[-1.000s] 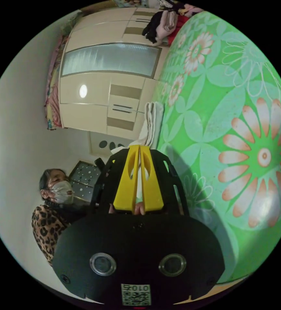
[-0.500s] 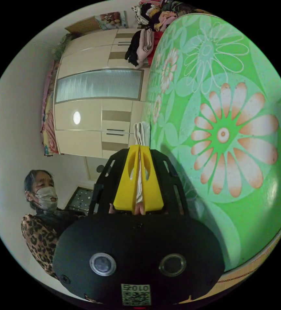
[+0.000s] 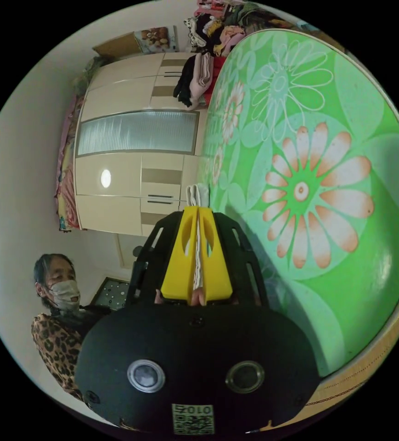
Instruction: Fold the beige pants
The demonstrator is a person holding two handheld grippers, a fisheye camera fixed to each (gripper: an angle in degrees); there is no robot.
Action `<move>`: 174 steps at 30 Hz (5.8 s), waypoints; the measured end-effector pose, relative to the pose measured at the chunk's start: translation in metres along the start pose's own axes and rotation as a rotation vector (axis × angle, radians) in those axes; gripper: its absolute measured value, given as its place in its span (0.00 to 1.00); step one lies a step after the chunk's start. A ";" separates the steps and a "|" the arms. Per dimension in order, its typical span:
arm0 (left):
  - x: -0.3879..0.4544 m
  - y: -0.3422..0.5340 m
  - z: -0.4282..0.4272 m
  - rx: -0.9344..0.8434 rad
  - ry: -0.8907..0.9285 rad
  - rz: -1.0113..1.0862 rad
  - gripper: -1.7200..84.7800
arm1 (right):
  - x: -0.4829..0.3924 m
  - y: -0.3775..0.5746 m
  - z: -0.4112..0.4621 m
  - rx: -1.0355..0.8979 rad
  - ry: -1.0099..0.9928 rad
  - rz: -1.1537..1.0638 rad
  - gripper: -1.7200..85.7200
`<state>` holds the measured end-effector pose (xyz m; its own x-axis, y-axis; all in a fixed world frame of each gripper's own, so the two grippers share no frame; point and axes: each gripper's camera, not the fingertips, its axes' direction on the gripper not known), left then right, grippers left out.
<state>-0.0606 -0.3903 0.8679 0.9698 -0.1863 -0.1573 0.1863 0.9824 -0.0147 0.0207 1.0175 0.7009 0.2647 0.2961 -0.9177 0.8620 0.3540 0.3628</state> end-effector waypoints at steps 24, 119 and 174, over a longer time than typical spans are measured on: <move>0.112 0.048 0.134 -0.027 -0.470 0.489 0.08 | 0.038 -0.002 0.051 0.061 0.079 0.051 0.04; -0.271 0.422 0.048 0.361 -0.364 -1.145 0.02 | -0.093 -0.036 0.134 0.415 0.974 0.362 0.05; -0.172 0.303 0.064 0.337 0.548 -0.907 0.02 | -0.180 0.051 0.123 0.387 0.212 0.405 0.10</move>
<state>-0.1612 -0.0612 0.9536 0.2672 -0.7197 -0.6407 0.9050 0.4159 -0.0897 0.0703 0.8732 0.8645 0.5476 0.5247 -0.6518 0.8157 -0.1611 0.5556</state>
